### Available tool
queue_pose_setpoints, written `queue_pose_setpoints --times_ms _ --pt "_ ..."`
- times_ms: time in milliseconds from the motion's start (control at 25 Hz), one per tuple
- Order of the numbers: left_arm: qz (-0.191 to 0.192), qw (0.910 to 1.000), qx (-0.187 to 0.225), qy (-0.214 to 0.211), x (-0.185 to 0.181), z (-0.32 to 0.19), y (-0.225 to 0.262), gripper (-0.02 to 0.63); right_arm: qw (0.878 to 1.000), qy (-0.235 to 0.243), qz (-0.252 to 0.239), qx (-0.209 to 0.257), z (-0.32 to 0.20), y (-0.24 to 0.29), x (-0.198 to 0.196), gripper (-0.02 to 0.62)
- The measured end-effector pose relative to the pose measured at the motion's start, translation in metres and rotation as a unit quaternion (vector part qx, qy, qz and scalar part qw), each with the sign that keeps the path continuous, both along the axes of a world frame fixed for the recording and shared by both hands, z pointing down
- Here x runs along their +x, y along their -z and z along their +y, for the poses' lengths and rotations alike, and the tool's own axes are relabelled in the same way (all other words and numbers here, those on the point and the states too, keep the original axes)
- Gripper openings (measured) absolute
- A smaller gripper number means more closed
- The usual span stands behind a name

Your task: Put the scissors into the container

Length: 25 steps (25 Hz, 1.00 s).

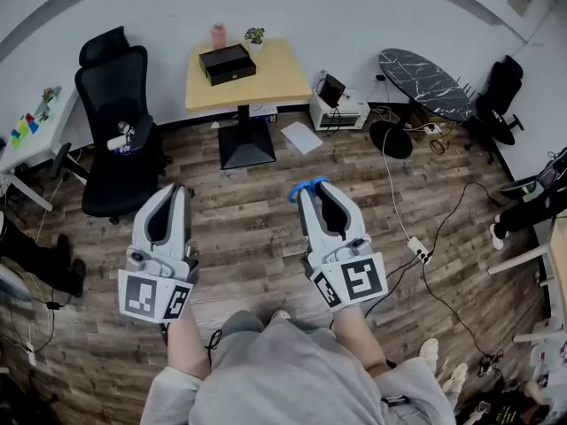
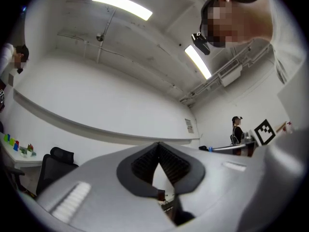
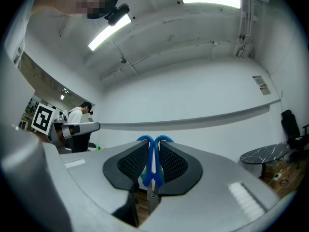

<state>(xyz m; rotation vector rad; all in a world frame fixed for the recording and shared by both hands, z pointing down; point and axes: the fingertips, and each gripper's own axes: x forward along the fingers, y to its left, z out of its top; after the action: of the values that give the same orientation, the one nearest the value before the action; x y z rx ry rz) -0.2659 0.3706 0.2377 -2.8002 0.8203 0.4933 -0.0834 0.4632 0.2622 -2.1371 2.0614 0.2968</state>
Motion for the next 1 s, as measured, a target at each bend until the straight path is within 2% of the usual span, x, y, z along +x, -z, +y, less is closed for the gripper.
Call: queue_pose_setpoints --times_ms 120,280,440,680,1000 --pt "0.023 0.9996 -0.015 -0.003 0.003 -0.005 0.001 0.055 1.000 0.006 -0.013 -0.002 -0.005 -0.005 0.009 0.074" --pt "0.001 0.9998 -0.003 0.018 0.018 -0.021 0.003 0.055 1.000 0.007 -0.018 -0.003 -0.016 -0.007 0.022 0.074" --pt "0.005 0.9997 -0.013 0.019 0.037 -0.047 -0.003 0.055 1.000 -0.001 -0.013 -0.009 -0.037 -0.008 0.042 0.074" --pt "-0.015 0.9994 -0.016 0.025 0.064 -0.119 -0.006 0.055 1.000 -0.002 -0.009 -0.005 -0.104 -0.002 0.066 0.074" --pt "-0.021 0.9997 0.001 0.016 0.092 -0.220 0.009 0.055 1.000 -0.009 0.001 0.006 -0.208 0.017 0.090 0.074"
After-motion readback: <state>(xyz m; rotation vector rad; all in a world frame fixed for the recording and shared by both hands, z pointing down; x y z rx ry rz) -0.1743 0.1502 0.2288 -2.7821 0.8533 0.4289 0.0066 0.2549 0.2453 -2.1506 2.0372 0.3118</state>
